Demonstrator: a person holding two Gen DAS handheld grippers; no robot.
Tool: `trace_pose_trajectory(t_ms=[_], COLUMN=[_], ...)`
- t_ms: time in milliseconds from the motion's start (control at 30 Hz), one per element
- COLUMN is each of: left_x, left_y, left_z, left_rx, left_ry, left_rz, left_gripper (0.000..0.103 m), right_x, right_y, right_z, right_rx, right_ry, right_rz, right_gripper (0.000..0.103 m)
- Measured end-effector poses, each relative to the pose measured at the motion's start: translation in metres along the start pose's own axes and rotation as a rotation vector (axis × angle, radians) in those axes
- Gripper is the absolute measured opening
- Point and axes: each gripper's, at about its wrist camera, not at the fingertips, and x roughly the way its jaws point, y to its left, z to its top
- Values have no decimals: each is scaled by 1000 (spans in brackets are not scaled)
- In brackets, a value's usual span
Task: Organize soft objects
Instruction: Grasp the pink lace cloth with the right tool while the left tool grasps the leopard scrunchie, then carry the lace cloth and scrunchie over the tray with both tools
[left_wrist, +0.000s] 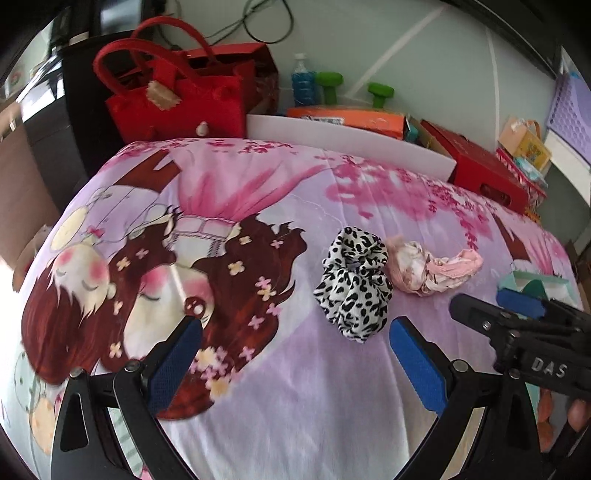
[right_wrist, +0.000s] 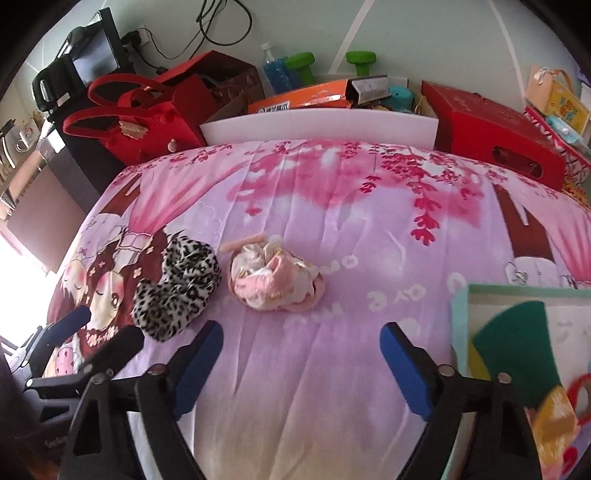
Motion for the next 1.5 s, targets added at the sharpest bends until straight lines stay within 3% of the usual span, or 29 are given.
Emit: trace_pose_trajectory(t_ms=[267,333,500,733,767,967,1133,1500], left_x=[18,20,24,28,29,27,19,-45], left_y=[-9,-8,-6,-11,-12,-17,-15,-23], left_z=[8,9,11,10,10,9,7,-4], left_rx=[51,50,42,43,44,44,22,-7], left_ry=[14,17,26,54,57,61,52,-33], left_rz=[9,6,-22,-94,-102,-123,-118,-133], left_gripper=[101,99,72,24,22,13,12,12], right_x=[16,19,22,17,16,7,-11,-85], right_y=[3,5,9,11,10,6,0,-4], right_z=[11,12,12,11,11,10,6,-24], right_rx=[5,0,0,-4,-2,16,32,49], right_ry=[3,5,8,0,-3,-16,-45,-128], right_rz=[16,13,25,29,31,39,46,45], right_gripper=[70,57,38,17,15,9,9,9])
